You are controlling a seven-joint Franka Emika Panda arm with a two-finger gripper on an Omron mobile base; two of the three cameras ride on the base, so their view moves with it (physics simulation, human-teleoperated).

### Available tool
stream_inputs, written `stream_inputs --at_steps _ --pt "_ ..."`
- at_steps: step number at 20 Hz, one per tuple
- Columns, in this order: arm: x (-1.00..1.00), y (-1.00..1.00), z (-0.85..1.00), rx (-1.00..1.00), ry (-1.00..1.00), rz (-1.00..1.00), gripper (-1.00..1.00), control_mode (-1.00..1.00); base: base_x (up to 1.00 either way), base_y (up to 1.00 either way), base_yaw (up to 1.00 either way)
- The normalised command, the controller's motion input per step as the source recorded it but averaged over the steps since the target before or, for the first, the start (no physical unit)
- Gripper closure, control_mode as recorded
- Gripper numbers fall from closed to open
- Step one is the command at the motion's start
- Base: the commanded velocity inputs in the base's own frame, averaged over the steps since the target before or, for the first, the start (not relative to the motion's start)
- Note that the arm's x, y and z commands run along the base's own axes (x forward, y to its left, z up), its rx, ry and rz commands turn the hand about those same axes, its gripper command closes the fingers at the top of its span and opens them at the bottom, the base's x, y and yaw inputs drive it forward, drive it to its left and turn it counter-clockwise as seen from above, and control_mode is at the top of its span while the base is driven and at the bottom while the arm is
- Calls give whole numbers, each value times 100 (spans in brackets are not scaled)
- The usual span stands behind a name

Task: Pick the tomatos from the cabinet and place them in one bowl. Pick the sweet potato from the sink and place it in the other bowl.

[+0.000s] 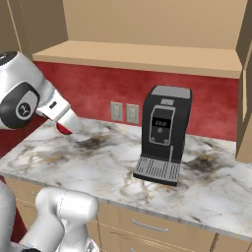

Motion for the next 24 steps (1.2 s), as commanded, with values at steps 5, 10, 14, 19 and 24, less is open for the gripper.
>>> stream_inputs --at_steps 5,10,14,19,24 --pt "-26 0 -26 1 10 13 100 -100 0 0 0" --pt "-20 1 -27 1 13 27 100 -100 0 0 0" --pt "-17 12 -33 0 17 41 100 -100 0 0 0" --pt "-2 3 -13 0 9 6 100 -100 0 0 0" --pt "0 0 0 0 0 0 100 100 -1 0 0"
